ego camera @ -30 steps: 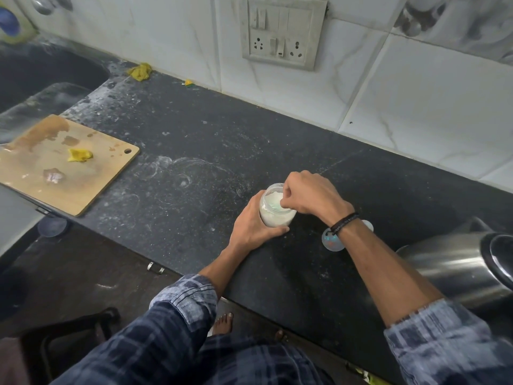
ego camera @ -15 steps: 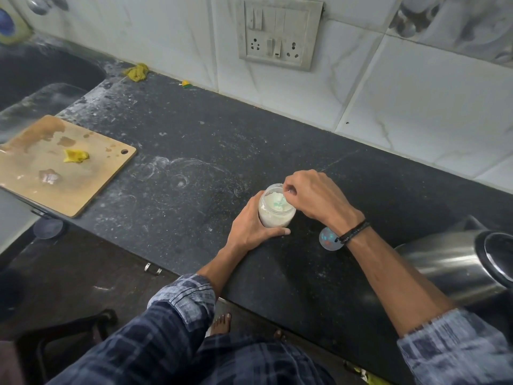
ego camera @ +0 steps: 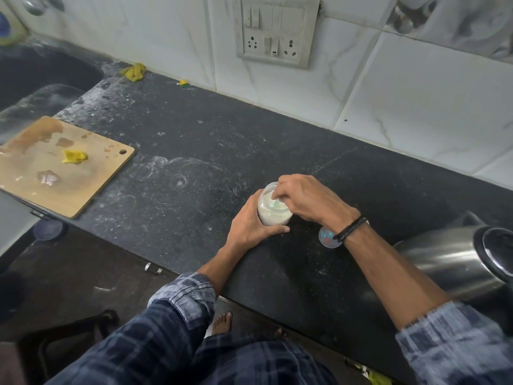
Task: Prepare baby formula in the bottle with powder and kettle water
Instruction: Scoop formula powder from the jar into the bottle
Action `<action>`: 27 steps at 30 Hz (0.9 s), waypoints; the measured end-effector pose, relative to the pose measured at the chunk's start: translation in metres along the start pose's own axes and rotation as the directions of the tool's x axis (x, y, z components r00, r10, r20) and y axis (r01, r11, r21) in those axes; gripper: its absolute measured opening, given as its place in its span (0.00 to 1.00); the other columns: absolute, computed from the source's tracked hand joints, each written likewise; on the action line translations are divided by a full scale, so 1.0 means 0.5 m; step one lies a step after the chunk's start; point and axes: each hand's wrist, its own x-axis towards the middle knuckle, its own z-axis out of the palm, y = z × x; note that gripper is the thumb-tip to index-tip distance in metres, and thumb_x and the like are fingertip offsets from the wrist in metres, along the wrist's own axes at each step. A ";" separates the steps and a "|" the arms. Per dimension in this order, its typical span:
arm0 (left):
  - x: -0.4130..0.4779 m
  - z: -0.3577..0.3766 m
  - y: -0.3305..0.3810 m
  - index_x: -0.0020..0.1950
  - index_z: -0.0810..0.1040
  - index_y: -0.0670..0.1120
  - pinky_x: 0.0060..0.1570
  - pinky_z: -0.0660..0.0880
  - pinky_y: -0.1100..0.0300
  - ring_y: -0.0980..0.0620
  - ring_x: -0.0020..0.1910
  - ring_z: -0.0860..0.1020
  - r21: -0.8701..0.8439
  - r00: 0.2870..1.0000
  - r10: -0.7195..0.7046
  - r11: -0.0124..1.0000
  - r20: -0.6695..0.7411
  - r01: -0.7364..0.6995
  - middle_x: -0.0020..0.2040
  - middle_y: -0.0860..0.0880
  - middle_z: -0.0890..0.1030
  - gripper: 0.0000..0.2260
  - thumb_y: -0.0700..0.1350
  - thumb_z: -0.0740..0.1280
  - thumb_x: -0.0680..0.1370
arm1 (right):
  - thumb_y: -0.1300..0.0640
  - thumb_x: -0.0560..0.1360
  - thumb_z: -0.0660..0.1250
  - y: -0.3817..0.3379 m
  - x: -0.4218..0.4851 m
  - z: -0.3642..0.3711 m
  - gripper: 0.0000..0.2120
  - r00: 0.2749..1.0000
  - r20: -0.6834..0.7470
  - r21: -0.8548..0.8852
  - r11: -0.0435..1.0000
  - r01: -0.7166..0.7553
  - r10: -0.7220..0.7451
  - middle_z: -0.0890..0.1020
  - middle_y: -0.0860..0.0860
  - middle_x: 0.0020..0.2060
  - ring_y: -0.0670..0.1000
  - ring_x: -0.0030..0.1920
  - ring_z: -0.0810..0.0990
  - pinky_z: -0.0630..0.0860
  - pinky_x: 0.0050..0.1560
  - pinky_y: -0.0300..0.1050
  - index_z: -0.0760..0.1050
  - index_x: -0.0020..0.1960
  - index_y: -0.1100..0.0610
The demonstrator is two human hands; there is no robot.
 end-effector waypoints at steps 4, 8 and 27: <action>-0.001 -0.001 0.001 0.72 0.64 0.67 0.61 0.72 0.61 0.64 0.64 0.74 -0.010 1.000 0.004 1.000 -0.005 -0.004 0.67 0.65 0.75 0.46 0.62 0.84 0.59 | 0.61 0.81 0.65 -0.005 0.006 0.002 0.12 0.991 0.020 0.116 0.985 -0.132 0.130 0.85 0.52 0.59 0.55 0.61 0.82 0.77 0.61 0.50 0.85 0.58 0.53; 0.000 -0.001 0.001 0.72 0.65 0.66 0.60 0.72 0.61 0.64 0.64 0.75 -0.013 1.000 -0.005 1.000 0.000 0.005 0.67 0.64 0.75 0.46 0.62 0.84 0.59 | 0.63 0.79 0.66 -0.007 0.008 0.001 0.12 0.981 0.020 0.201 0.960 -0.193 0.193 0.86 0.51 0.57 0.55 0.61 0.82 0.77 0.64 0.52 0.87 0.55 0.53; -0.002 -0.001 0.006 0.69 0.67 0.66 0.62 0.72 0.59 0.65 0.64 0.73 0.003 0.999 0.030 1.000 -0.021 -0.030 0.67 0.65 0.74 0.42 0.60 0.84 0.60 | 0.62 0.76 0.71 0.024 -0.023 0.021 0.08 0.874 -0.176 0.525 0.794 -0.305 0.452 0.84 0.42 0.38 0.38 0.38 0.81 0.78 0.44 0.36 0.88 0.49 0.53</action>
